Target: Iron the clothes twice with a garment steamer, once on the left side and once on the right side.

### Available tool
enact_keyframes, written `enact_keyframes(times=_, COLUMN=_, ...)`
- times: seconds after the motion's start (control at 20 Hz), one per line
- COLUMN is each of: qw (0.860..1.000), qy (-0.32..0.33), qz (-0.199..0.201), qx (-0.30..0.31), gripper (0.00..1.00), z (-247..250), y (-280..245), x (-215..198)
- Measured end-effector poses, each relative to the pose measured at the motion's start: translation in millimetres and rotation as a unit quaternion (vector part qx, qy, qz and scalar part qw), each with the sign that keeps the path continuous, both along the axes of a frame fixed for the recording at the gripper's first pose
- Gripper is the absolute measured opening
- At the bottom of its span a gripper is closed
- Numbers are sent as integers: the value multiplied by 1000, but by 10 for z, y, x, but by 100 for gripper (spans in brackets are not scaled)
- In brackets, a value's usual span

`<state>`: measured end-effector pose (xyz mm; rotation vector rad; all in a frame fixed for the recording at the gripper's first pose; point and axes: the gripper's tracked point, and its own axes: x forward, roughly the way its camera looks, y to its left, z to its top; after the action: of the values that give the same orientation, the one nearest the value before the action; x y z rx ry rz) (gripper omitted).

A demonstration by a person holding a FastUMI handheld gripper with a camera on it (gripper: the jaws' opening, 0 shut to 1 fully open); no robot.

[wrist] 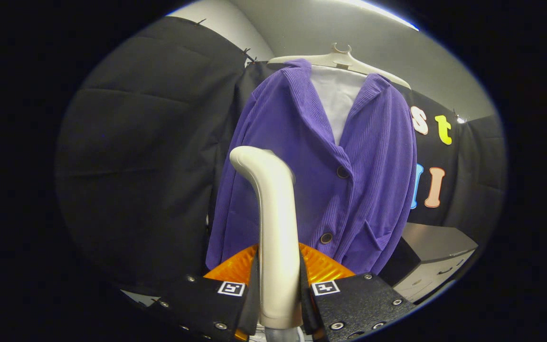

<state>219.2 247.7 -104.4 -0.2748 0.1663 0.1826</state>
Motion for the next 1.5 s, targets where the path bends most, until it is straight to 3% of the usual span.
enact_keyframes(times=0.6, qw=997, qy=62, qz=11, qx=-35, gripper=37, z=-739, y=-76, x=-251)
enact_keyframes(times=0.85, qw=990, qy=138, qz=9, qx=-36, gripper=37, z=-1272, y=-222, x=-445)
enact_keyframes(times=1.2, qw=980, qy=197, qz=-9, qx=-17, gripper=37, z=-1524, y=-692, x=-751)
enact_keyframes(times=1.5, qw=978, qy=208, qz=-13, qx=24, gripper=37, z=-1367, y=-1116, x=-1132)
